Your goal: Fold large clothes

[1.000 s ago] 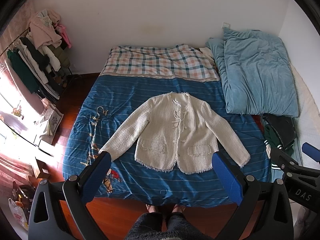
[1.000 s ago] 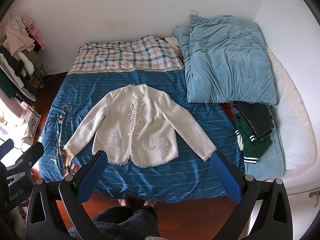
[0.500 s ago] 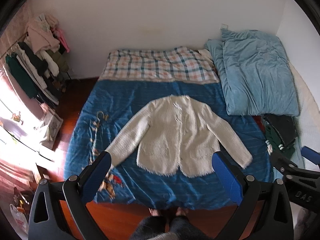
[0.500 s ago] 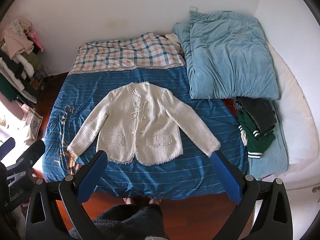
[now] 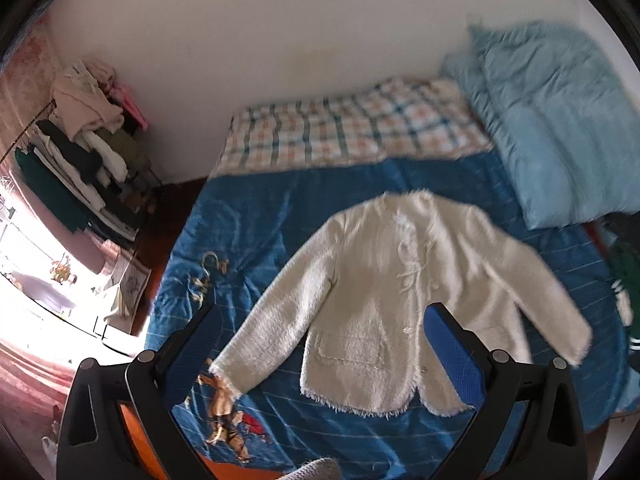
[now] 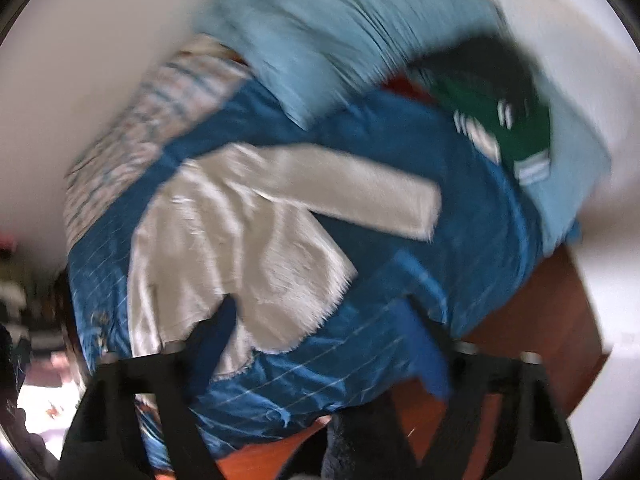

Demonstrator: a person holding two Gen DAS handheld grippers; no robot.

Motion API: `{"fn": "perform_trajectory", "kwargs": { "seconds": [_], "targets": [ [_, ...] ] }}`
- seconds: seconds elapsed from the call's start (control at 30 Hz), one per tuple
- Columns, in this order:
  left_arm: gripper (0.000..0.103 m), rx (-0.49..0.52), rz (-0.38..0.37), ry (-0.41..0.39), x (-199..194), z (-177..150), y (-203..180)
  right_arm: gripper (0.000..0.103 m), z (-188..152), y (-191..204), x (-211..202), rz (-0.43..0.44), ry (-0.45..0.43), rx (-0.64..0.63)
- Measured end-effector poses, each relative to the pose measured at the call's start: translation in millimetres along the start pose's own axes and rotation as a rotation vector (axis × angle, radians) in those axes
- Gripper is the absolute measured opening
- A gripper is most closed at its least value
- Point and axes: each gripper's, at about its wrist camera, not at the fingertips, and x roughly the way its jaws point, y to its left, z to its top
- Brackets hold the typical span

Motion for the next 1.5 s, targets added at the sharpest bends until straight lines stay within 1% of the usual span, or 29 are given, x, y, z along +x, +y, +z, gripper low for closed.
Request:
{"fn": "perform_trajectory", "kwargs": {
  "seconds": [0.07, 0.13, 0.17, 0.2, 0.27, 0.37, 0.43, 0.5, 0.53, 0.57, 0.63, 0.67, 0.7, 0.73, 0.77, 0.8, 0.83, 0.9, 1.0, 1.03, 1.1, 1.13, 1.2, 1.27, 1.3, 1.33, 1.37, 1.43, 1.5],
  "targets": [
    [0.103, 0.012, 0.036, 0.021, 39, -2, -20, 0.064, 11, -28, 44, -0.009, 0.002, 0.079],
    [0.103, 0.036, 0.081, 0.049, 79, -5, -43, 0.064, 26, -62, 102, -0.002, 0.009, 0.187],
    [0.103, 0.043, 0.087, 0.064, 95, -7, -51, 0.064, 30, -73, 125, 0.014, 0.020, 0.236],
    [0.103, 0.050, 0.096, 0.085, 116, -11, -60, 0.065, 36, -92, 158, 0.052, 0.038, 0.306],
    [0.103, 0.054, 0.110, 0.162, 160, -19, -76, 0.067, 46, -127, 218, 0.107, 0.070, 0.438],
    [0.103, 0.054, 0.107, 0.265, 215, -33, -96, 0.069, 54, -168, 295, 0.114, 0.083, 0.602],
    [0.103, 0.066, 0.111, 0.297, 244, -40, -112, 0.069, 58, -191, 336, 0.110, 0.074, 0.684],
    [0.103, 0.086, 0.109, 0.318, 272, -47, -128, 0.069, 59, -211, 372, 0.148, 0.046, 0.796],
    [0.103, 0.091, 0.104, 0.325, 285, -45, -135, 0.073, 61, -216, 382, 0.160, 0.026, 0.837],
    [0.103, 0.097, 0.103, 0.328, 296, -46, -142, 0.078, 66, -219, 390, 0.162, -0.022, 0.875],
    [0.103, 0.098, 0.095, 0.316, 310, -44, -147, 0.078, 74, -213, 390, 0.129, -0.075, 0.900],
    [0.103, 0.097, 0.092, 0.306, 316, -42, -149, 0.073, 78, -209, 390, 0.114, -0.119, 0.902],
    [0.103, 0.095, 0.090, 0.299, 321, -38, -150, 0.062, 80, -206, 389, 0.109, -0.147, 0.901],
    [0.103, 0.092, 0.087, 0.294, 328, -34, -152, 0.027, 84, -203, 392, 0.101, -0.155, 0.890],
    [0.103, 0.088, 0.086, 0.288, 332, -30, -152, 0.013, 87, -202, 393, 0.100, -0.160, 0.884],
    [0.103, 0.082, 0.088, 0.282, 334, -27, -150, 0.012, 92, -201, 394, 0.098, -0.176, 0.884],
    [0.103, 0.075, 0.088, 0.277, 337, -23, -149, 0.011, 93, -192, 387, 0.090, -0.184, 0.881],
    [0.103, 0.059, 0.091, 0.260, 340, -15, -143, 0.010, 110, -176, 366, 0.078, -0.228, 0.831],
    [0.103, 0.032, 0.097, 0.247, 343, -6, -127, 0.010, 137, -140, 316, 0.100, -0.302, 0.688],
    [0.103, 0.025, 0.103, 0.244, 344, -4, -124, 0.010, 149, -118, 299, 0.110, -0.328, 0.609],
    [0.103, 0.003, 0.119, 0.246, 347, -3, -109, 0.010, 164, -81, 276, 0.125, -0.355, 0.491],
    [0.103, -0.008, 0.126, 0.252, 350, -3, -104, 0.010, 174, -47, 262, 0.149, -0.367, 0.398],
    [0.103, -0.037, 0.145, 0.270, 357, -2, -88, 0.010, 185, 11, 247, 0.189, -0.371, 0.263],
    [0.103, -0.075, 0.170, 0.284, 363, -4, -66, 0.010, 186, 64, 242, 0.239, -0.357, 0.154],
    [0.103, -0.100, 0.186, 0.293, 367, -5, -50, 0.010, 182, 99, 244, 0.274, -0.340, 0.092],
    [0.103, -0.119, 0.197, 0.295, 369, -7, -39, 0.010, 178, 140, 251, 0.311, -0.310, 0.018],
    [0.103, -0.137, 0.211, 0.298, 370, -8, -27, 0.010, 172, 163, 257, 0.326, -0.295, -0.023],
    [0.103, -0.171, 0.245, 0.306, 374, -15, 2, 0.010, 150, 243, 285, 0.367, -0.234, -0.162],
    [0.103, -0.209, 0.280, 0.316, 377, -24, 31, 0.009, 122, 310, 318, 0.383, -0.174, -0.280]
  ]
}}
